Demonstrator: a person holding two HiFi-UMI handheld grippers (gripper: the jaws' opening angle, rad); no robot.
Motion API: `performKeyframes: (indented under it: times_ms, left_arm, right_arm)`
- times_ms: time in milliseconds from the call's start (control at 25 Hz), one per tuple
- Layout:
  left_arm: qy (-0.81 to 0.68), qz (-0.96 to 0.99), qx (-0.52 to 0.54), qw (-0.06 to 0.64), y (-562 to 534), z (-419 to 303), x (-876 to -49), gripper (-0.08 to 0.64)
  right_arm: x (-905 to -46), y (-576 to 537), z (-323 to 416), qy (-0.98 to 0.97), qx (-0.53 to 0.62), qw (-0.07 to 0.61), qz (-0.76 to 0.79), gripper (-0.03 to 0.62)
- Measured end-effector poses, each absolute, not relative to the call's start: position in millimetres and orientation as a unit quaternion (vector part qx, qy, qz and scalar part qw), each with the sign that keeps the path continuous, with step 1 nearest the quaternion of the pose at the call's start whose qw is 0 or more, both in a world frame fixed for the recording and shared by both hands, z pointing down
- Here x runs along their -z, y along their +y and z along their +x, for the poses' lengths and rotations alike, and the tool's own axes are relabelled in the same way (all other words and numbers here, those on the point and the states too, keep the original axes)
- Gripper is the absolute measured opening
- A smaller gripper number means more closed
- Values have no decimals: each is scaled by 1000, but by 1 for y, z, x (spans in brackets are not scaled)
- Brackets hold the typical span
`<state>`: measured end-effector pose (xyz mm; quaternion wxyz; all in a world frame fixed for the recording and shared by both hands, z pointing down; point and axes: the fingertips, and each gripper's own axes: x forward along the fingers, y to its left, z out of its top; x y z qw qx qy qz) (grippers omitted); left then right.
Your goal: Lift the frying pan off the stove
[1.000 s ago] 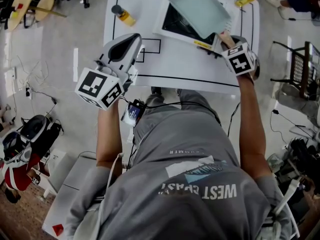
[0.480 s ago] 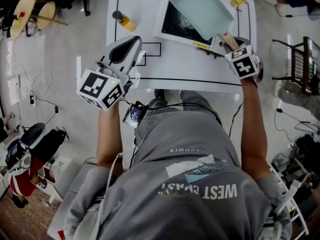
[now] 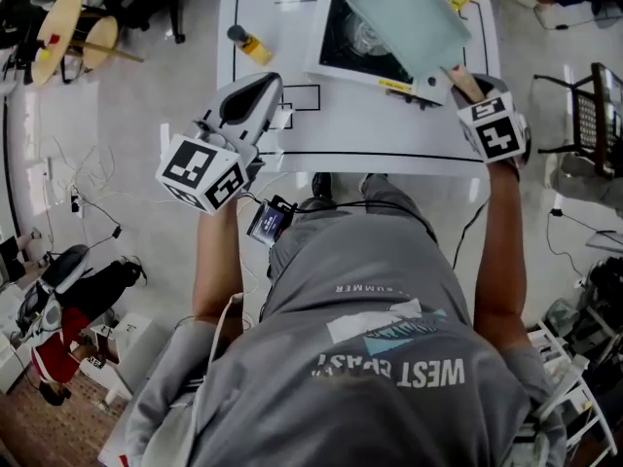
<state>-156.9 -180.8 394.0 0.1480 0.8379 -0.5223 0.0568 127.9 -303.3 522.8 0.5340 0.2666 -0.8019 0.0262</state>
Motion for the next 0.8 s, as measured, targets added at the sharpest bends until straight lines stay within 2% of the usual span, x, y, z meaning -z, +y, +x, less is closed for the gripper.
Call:
performKeyframes:
  times_ms: [800]
  left_arm:
    - [-484,863,-65,130,-165,-132,-377,-2]
  right_arm:
    - [-450,-267,167,-817,-27,493,299,138]
